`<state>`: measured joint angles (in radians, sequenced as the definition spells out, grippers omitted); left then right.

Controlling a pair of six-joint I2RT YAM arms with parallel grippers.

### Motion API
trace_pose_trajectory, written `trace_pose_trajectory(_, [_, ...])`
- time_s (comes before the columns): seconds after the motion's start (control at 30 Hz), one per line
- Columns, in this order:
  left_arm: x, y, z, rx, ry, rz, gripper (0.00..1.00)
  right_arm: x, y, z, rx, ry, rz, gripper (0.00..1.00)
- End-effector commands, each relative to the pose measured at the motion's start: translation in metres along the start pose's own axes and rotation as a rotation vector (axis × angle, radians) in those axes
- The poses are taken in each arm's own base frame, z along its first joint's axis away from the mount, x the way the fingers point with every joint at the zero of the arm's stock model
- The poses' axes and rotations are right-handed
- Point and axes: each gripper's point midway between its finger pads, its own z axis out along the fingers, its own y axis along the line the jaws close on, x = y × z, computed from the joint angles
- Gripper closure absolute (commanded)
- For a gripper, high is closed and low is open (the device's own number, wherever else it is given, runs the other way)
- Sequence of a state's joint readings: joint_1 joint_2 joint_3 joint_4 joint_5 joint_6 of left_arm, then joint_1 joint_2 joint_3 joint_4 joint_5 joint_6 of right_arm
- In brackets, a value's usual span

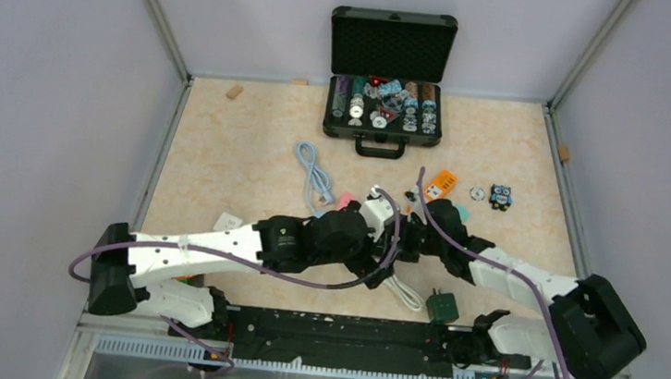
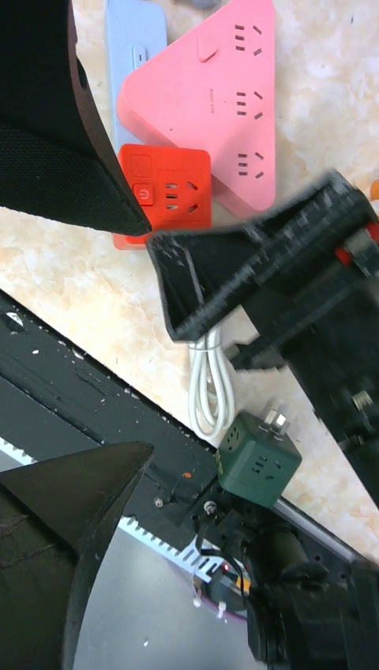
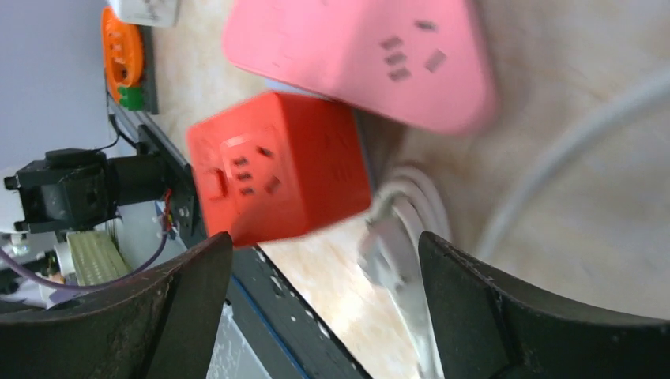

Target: Insert the plug

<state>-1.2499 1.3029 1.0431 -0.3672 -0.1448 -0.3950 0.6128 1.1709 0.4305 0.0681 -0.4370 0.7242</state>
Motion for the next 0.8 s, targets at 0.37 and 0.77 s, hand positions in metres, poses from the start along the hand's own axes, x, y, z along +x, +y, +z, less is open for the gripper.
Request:
trace_pose_trajectory(0.37, [-0.014,-0.01,-0.05,0.131,-0.156,-0.046,0.01,0.019,0.153,0.061,-0.473,0.079,-0.221,0.19])
trace_pose_trajectory(0.77, [0.002,-0.001,-0.059,0.13,-0.156,-0.004,0.01,-0.028,0.088,0.019,-0.307,-0.072,-0.143,0.15])
